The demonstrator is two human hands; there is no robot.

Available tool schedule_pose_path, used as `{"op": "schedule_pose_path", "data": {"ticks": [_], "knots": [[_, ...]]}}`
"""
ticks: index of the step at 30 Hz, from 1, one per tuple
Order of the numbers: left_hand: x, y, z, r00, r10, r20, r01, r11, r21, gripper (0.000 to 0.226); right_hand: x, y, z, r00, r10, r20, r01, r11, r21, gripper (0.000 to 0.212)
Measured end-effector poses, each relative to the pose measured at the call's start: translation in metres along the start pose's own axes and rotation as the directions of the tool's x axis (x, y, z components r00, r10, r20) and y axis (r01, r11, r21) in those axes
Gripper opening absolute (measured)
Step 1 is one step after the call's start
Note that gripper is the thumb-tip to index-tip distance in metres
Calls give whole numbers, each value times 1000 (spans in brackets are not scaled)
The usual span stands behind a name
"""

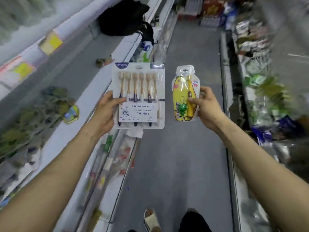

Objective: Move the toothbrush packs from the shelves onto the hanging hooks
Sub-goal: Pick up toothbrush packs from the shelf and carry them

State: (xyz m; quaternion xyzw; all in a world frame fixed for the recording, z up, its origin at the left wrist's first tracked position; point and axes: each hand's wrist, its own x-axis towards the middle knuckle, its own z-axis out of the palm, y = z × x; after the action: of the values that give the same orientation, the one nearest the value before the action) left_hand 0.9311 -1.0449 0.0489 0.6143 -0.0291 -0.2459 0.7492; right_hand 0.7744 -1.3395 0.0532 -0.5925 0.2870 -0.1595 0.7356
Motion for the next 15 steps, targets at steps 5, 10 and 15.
{"op": "schedule_pose_path", "data": {"ticks": [5, 10, 15], "knots": [[134, 7, 96, 991, -15, 134, 7, 998, 62, 26, 102, -25, -60, 991, -47, -122, 48, 999, 0, 44], [255, 11, 184, 982, -11, 187, -5, 997, 83, 36, 224, -46, -111, 984, -74, -162, 82, 996, 42, 45], [363, 34, 258, 981, -34, 192, 24, 998, 53, 40, 341, -85, -145, 983, -94, -159, 101, 994, 41, 42]]}}
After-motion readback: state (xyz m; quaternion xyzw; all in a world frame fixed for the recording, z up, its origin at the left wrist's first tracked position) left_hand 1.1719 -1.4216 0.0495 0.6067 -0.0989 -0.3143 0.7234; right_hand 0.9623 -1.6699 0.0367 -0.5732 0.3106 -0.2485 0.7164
